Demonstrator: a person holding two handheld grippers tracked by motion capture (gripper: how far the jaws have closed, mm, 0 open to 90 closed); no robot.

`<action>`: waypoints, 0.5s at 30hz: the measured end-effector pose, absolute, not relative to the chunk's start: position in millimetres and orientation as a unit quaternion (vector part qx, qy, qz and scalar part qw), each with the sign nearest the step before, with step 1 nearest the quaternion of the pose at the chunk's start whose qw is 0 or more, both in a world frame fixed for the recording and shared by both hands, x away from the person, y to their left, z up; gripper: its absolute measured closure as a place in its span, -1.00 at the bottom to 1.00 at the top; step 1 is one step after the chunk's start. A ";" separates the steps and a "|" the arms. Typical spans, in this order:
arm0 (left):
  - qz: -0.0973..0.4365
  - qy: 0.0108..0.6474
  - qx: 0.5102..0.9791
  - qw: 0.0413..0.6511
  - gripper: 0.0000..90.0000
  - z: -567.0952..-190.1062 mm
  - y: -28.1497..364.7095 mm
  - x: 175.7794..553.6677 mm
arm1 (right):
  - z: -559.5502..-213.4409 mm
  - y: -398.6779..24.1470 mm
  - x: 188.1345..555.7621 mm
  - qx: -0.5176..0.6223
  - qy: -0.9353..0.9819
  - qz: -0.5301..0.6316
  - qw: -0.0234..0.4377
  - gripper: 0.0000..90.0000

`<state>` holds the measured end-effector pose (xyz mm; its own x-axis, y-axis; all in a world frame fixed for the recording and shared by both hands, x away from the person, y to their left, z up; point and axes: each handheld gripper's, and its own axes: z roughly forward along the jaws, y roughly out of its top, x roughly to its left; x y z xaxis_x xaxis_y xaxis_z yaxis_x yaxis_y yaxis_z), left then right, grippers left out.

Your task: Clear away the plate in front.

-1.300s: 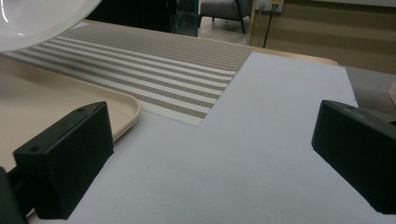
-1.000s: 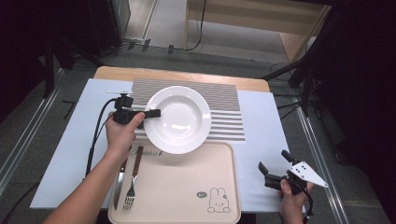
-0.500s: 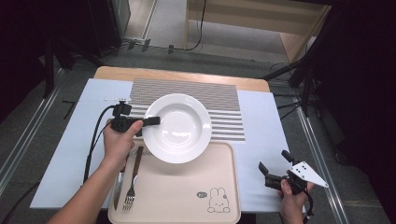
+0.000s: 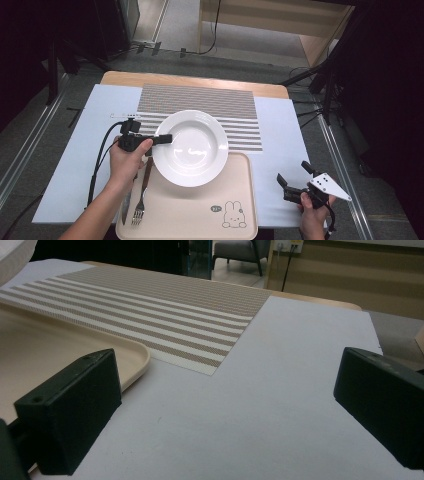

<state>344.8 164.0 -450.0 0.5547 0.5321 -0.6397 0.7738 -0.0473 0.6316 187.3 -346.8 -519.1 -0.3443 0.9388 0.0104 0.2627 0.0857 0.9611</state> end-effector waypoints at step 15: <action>-0.134 0.447 0.719 0.516 0.80 -458.6 160.7 323.1 | -519.1 -346.2 187.1 0.457 0.655 0.496 0.340 -1.00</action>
